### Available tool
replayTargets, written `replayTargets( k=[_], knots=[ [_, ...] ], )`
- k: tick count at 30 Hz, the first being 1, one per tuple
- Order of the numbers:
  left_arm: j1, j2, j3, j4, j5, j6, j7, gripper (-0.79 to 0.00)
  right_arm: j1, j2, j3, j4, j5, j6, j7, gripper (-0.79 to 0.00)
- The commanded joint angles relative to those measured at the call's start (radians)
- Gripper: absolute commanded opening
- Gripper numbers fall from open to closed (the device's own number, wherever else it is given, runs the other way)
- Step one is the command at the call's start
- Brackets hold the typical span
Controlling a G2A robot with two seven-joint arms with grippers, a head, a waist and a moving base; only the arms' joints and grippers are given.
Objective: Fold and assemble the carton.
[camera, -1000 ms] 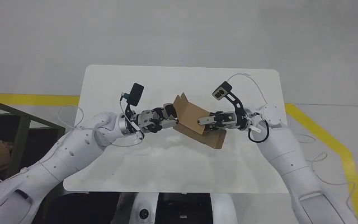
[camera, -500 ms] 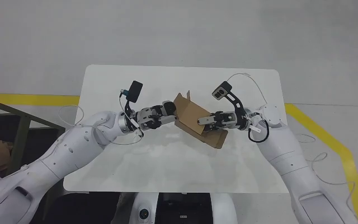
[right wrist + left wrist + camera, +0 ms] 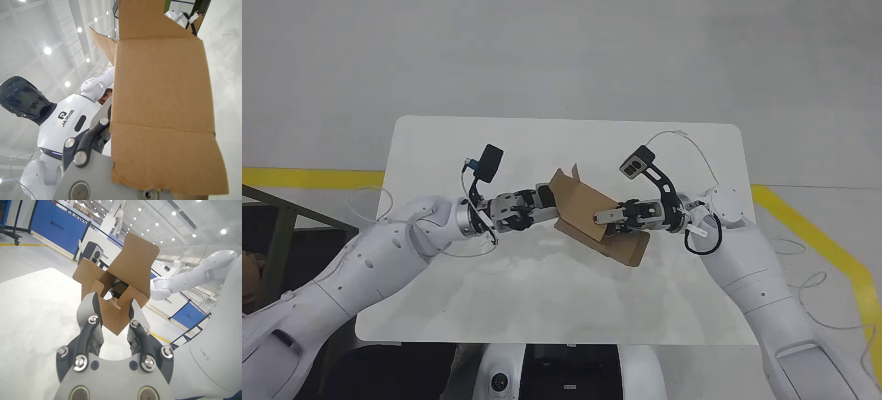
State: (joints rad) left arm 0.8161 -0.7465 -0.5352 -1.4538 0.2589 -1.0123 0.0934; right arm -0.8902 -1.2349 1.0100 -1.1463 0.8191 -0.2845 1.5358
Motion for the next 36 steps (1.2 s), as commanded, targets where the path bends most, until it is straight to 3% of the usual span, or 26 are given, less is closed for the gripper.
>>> replayTargets(
  k=[1,19,36],
  knots=[
    [0.001,-0.001,-0.004,-0.001,0.006,0.0,-0.003,-0.459,0.0,0.0,0.001,0.0,-0.002,0.0,0.0,-0.785],
    [0.06,-0.008,-0.115,0.005,0.227,0.0,0.065,-0.413,0.001,-0.003,0.006,0.006,-0.015,-0.003,-0.003,-0.785],
    [0.123,-0.025,-0.21,-0.045,0.267,0.075,0.019,-0.416,-0.001,-0.007,0.005,0.016,-0.018,-0.008,-0.008,-0.785]
  ],
)
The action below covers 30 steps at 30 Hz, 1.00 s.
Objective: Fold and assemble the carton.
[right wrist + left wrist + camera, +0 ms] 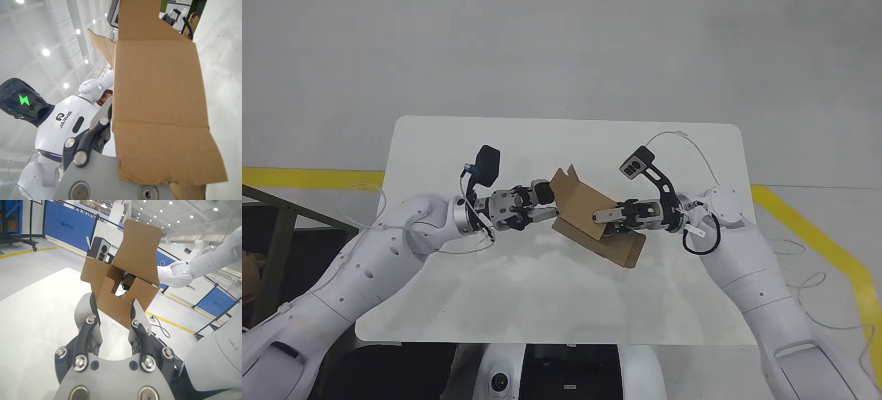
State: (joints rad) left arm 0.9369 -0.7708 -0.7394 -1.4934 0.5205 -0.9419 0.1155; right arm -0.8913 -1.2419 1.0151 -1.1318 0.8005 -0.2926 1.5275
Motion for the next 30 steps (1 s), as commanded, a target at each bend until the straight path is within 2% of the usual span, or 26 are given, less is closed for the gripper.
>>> replayTargets(
  k=[1,17,30],
  knots=[
    [0.005,-0.002,-0.011,-0.01,0.012,0.009,-0.007,-0.419,0.0,-0.001,-0.001,0.002,0.001,0.0,0.0,-0.785],
    [0.05,-0.02,-0.078,-0.047,0.072,0.022,-0.038,-0.419,-0.001,-0.003,0.004,0.008,0.001,-0.001,-0.001,-0.785],
    [0.069,-0.036,-0.132,0.021,0.018,0.004,-0.044,-0.388,-0.006,-0.001,0.012,0.002,0.014,0.008,0.008,-0.785]
  ],
)
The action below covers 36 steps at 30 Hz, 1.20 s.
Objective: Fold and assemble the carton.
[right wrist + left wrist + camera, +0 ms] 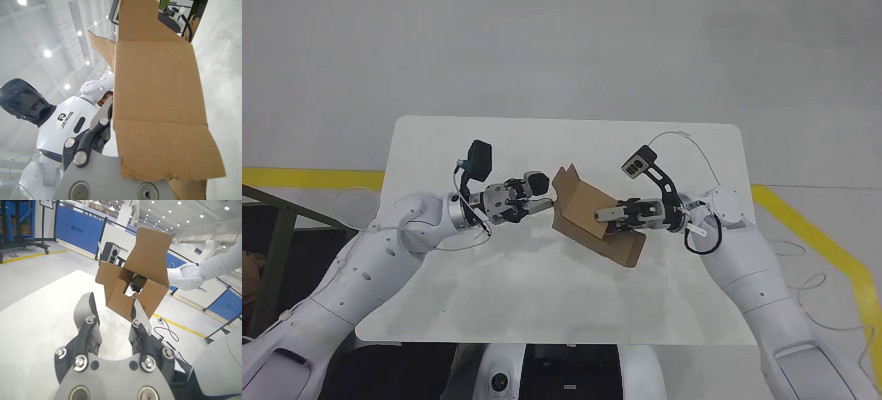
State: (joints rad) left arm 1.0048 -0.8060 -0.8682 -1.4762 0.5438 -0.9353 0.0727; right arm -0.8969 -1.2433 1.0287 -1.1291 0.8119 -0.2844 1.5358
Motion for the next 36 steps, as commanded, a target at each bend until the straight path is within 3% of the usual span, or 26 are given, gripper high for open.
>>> replayTargets(
  k=[1,5,8,23,36],
  knots=[
    [0.001,-0.002,-0.008,0.009,-0.014,-0.005,-0.002,-0.357,-0.001,0.001,-0.005,-0.001,0.003,0.0,0.0,-0.785],
    [-0.005,-0.008,-0.025,0.039,-0.074,-0.023,-0.014,-0.182,0.002,0.006,-0.037,-0.009,-0.001,0.0,0.0,-0.785],
    [-0.017,-0.012,-0.033,0.065,-0.135,-0.036,-0.035,0.0,0.01,0.016,-0.095,-0.021,-0.008,0.001,0.0,-0.785],
    [-0.074,-0.052,0.006,0.138,-0.289,0.063,-0.24,0.0,0.084,0.075,-0.304,-0.061,0.083,0.0,0.0,-0.785],
    [-0.088,-0.084,0.042,0.17,-0.34,0.045,-0.349,0.0,0.118,0.103,-0.344,-0.054,0.142,0.0,0.0,-0.785]
  ],
)
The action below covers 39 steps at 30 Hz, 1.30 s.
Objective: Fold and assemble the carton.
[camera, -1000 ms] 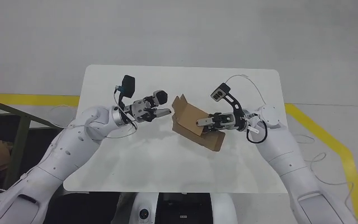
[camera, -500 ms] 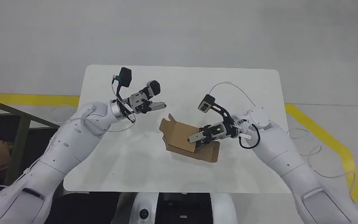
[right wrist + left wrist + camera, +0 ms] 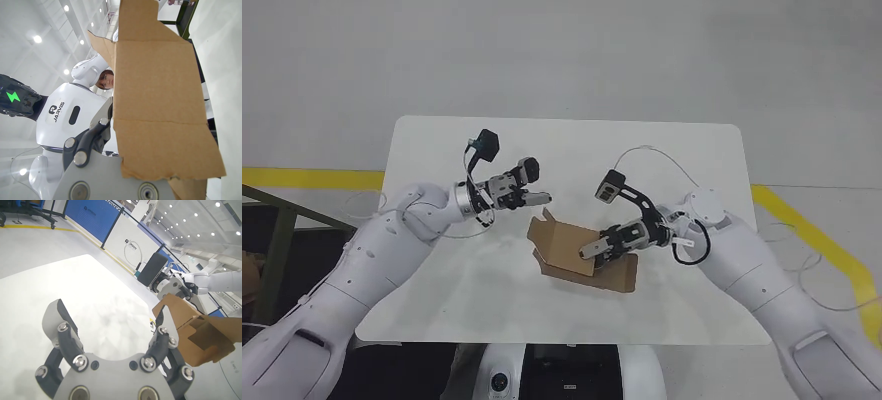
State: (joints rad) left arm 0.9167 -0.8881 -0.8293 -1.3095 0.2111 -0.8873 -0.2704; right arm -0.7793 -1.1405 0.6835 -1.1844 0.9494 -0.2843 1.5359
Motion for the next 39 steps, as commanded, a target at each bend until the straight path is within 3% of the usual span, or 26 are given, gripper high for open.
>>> replayTargets(
  k=[1,15,39],
  knots=[
    [-0.001,-0.004,0.004,0.006,-0.014,-0.006,-0.012,0.0,0.001,0.0,0.004,0.004,0.007,0.0,0.0,-0.785],
    [0.032,-0.009,-0.026,-0.011,-0.096,-0.084,-0.08,0.0,-0.005,-0.006,0.045,0.027,-0.005,0.0,0.0,-0.785],
    [0.085,-0.018,-0.059,-0.094,-0.09,-0.067,-0.15,0.0,-0.022,-0.039,0.103,0.049,-0.047,0.0,0.0,-0.785]
  ],
)
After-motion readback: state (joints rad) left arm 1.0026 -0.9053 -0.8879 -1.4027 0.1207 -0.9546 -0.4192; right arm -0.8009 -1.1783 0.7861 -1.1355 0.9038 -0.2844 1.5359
